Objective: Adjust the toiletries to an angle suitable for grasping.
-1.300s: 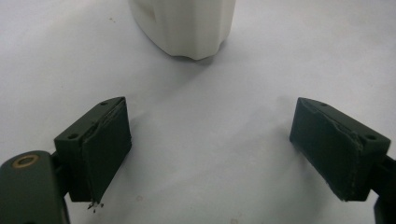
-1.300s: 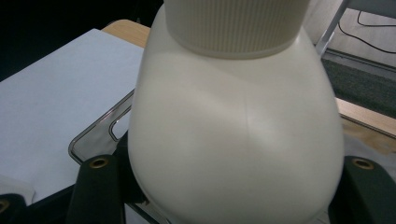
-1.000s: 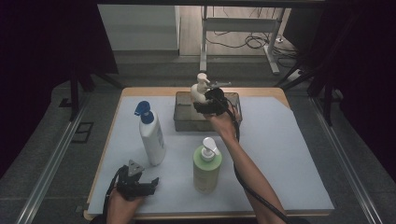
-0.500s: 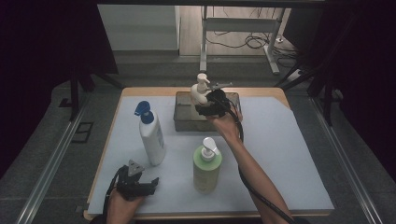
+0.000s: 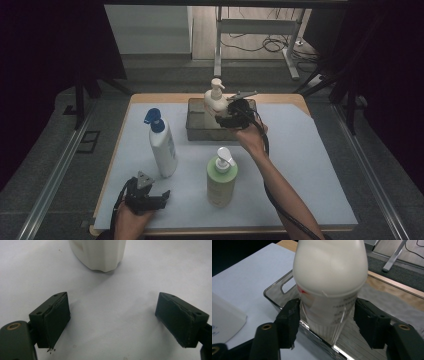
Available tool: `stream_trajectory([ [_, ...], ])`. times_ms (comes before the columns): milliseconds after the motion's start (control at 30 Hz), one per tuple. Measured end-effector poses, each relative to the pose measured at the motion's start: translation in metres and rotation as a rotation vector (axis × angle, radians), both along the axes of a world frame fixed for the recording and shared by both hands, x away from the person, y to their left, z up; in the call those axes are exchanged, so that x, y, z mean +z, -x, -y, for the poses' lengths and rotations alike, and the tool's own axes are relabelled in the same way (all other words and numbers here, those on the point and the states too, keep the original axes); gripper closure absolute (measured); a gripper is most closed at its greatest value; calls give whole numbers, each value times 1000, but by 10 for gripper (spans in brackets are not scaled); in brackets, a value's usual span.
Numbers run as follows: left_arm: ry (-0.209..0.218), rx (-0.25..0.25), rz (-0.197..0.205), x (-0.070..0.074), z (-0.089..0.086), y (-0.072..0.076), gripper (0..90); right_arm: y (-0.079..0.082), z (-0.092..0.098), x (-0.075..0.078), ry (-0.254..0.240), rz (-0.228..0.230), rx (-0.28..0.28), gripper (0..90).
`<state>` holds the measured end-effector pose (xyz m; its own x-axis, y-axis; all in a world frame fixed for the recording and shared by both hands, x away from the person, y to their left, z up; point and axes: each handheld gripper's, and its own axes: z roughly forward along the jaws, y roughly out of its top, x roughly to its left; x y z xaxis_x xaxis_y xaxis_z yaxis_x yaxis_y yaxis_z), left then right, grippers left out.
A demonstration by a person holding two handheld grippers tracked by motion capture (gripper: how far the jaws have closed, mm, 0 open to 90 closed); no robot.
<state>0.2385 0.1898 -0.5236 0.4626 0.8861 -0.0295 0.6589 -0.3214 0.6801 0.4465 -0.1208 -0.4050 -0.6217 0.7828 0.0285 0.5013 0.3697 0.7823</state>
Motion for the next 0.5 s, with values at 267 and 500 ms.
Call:
stream_trajectory([
  [267,1,-1,0,0,0,0,122,10,14,-1,17,7,-8,561],
  [500,0,-1,-1,0,0,0,122,10,27,-8,27,-1,-38,663],
])
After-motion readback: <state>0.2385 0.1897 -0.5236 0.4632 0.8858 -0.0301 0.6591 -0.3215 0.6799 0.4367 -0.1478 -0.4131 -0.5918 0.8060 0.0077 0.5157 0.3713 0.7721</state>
